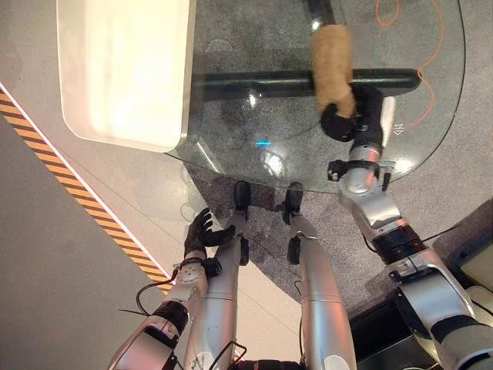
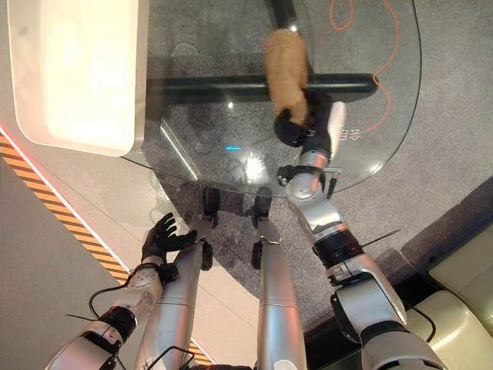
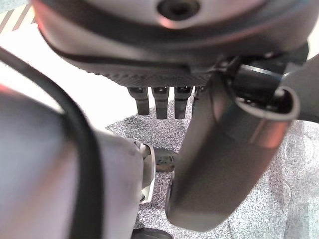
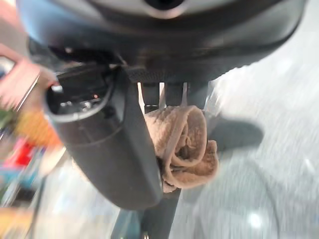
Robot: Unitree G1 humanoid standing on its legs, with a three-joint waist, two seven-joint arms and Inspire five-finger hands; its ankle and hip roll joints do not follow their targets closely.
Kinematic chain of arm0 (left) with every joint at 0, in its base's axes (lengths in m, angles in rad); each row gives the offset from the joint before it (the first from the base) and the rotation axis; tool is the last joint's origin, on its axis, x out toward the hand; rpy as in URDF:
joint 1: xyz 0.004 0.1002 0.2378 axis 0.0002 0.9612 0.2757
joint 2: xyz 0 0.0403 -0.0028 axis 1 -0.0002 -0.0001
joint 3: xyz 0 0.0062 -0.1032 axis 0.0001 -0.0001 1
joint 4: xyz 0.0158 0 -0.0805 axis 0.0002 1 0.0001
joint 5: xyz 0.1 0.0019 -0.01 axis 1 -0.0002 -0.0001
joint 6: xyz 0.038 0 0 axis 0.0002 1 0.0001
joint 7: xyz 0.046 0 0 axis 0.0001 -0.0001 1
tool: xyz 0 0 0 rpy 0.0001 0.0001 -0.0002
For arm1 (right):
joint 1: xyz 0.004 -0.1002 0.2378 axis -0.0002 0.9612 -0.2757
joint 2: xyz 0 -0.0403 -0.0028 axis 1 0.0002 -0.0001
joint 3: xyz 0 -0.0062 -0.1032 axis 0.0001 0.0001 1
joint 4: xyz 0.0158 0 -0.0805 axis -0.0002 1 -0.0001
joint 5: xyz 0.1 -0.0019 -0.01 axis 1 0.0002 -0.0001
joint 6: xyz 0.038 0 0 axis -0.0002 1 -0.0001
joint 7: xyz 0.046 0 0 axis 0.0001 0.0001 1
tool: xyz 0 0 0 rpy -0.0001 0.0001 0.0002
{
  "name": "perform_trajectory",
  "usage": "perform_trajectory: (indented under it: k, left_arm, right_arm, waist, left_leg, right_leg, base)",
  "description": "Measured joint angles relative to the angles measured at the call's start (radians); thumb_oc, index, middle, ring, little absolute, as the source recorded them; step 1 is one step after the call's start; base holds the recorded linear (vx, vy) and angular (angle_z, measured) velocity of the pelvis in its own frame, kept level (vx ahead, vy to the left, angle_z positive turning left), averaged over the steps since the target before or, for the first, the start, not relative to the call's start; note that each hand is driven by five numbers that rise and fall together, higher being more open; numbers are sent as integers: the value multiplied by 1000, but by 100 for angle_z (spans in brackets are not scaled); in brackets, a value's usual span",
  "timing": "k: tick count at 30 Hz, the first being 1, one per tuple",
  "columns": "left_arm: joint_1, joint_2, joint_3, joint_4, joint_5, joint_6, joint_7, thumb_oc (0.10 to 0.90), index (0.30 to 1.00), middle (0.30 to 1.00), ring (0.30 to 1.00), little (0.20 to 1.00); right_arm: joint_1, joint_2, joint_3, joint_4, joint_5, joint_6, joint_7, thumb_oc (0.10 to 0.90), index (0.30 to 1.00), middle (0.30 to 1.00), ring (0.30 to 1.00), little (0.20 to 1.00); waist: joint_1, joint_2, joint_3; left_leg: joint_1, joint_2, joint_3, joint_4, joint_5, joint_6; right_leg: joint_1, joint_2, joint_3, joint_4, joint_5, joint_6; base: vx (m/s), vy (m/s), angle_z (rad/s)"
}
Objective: Wipe the table with a cloth and put it in the basket.
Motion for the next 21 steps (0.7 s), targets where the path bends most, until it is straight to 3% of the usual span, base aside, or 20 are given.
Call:
perform_trajectory:
  k: [8, 21]
  left_arm:
    - [1, -12, -3, -23, 1, 2, 2, 800, 900, 900, 900, 900]
    - [1, -10, -6, -30, 2, 18, 2, 800, 900, 900, 900, 900]
  right_arm:
    - [-8, 64, 93, -14, -22, 19, 120, 100, 300, 300, 300, 200]
    - [-19, 47, 113, -13, -36, 42, 230, 100, 300, 300, 300, 200]
  waist:
    - [42, 2, 0]
    - [39, 2, 0]
  left_leg:
    - [-1, -3, -24, -1, 2, -11]
    - [-1, -8, -25, -1, 2, -11]
  right_leg:
    - [-7, -5, -26, 32, -22, -17]
    - [-7, -13, -27, 35, -25, -12]
  base:
    - [12, -16, 9]
    - [2, -2, 0]
